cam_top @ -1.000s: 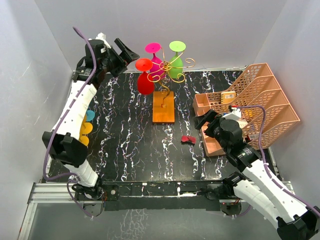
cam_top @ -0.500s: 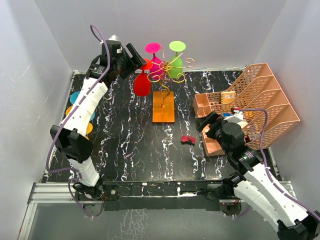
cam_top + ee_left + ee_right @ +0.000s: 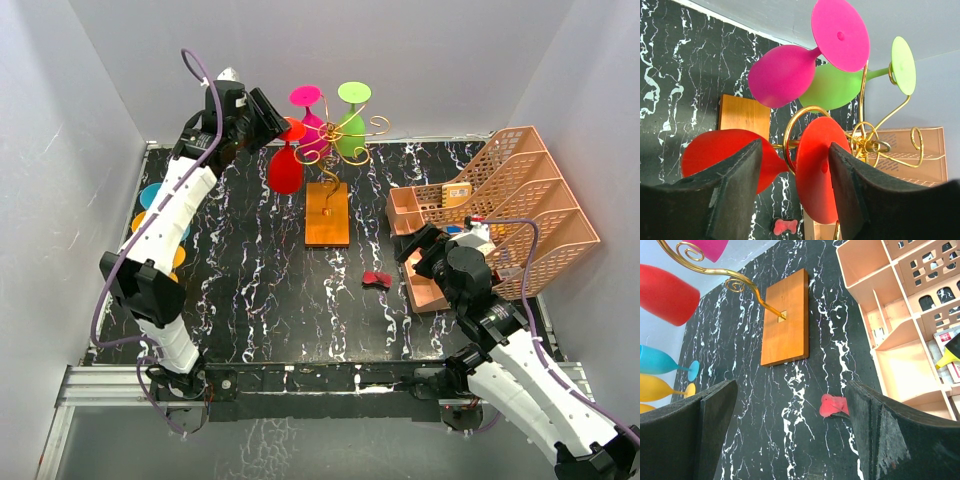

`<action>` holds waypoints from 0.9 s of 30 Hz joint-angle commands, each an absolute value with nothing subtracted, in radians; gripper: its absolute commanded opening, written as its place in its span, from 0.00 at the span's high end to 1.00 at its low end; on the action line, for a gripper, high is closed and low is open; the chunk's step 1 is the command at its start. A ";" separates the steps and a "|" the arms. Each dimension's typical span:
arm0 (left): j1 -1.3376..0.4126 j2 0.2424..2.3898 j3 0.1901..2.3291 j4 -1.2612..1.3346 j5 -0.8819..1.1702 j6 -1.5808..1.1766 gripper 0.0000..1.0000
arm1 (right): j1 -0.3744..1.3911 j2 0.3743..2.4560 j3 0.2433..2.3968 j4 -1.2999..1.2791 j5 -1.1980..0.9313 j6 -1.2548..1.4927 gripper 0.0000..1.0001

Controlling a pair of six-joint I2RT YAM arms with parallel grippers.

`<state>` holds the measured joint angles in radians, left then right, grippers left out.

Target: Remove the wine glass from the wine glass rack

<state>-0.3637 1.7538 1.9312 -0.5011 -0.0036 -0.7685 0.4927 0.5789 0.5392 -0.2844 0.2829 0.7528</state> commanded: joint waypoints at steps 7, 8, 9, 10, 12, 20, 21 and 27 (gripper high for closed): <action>-0.365 1.673 1.890 -0.547 -0.057 -0.730 0.65 | 0.489 0.563 0.532 -0.244 0.305 0.742 0.01; -0.365 1.673 1.890 -0.548 -0.057 -0.730 0.67 | 0.489 0.562 0.532 -0.245 0.305 0.744 0.01; -0.364 1.672 1.890 -0.549 -0.057 -0.730 0.69 | 0.489 0.562 0.533 -0.245 0.306 0.744 0.01; -0.364 1.673 1.890 -0.549 -0.057 -0.730 0.71 | 0.489 0.561 0.533 -0.247 0.305 0.746 0.01; -0.364 1.671 1.892 -0.548 -0.060 -0.730 0.74 | 0.489 0.561 0.535 -0.248 0.306 0.746 0.01; -0.364 1.668 1.906 -0.544 -0.061 -0.736 0.86 | 0.489 0.555 0.541 -0.256 0.310 0.746 0.01; -0.365 1.668 1.909 -0.544 -0.061 -0.737 0.87 | 0.489 0.554 0.541 -0.256 0.311 0.746 0.01; -0.364 1.668 1.916 -0.526 -0.063 -0.745 0.94 | 0.489 0.552 0.540 -0.258 0.312 0.746 0.01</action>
<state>-0.3649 1.6943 1.9038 -0.4702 -0.0273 -0.7662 0.4927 0.5686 0.5266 -0.2863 0.2878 0.7532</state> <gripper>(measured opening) 0.088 0.987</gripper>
